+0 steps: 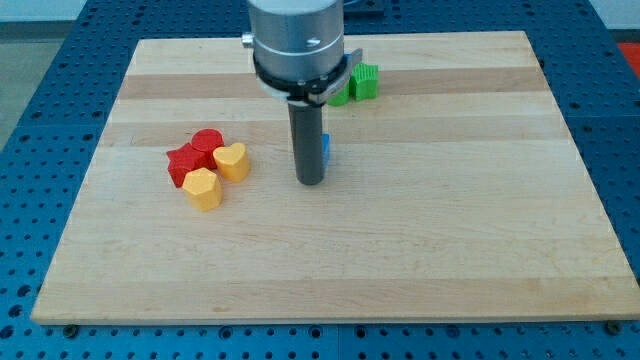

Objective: Drag the blue cube below to the green circle

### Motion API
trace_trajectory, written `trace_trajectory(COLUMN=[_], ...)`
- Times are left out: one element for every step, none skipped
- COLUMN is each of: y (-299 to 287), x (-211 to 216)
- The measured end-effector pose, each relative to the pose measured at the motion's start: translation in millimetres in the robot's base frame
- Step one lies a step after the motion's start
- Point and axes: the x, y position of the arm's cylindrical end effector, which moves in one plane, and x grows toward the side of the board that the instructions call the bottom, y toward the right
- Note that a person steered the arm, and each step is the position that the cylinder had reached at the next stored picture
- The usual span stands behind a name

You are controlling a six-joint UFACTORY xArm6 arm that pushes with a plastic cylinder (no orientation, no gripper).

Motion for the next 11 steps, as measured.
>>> trace_trajectory(y=[-4,-8,-4,8,-7,-38,-37,-24,-32,-30,-2], x=[12,-4,-46,-68,-62,-67,-83,-85,-74,-58,-67])
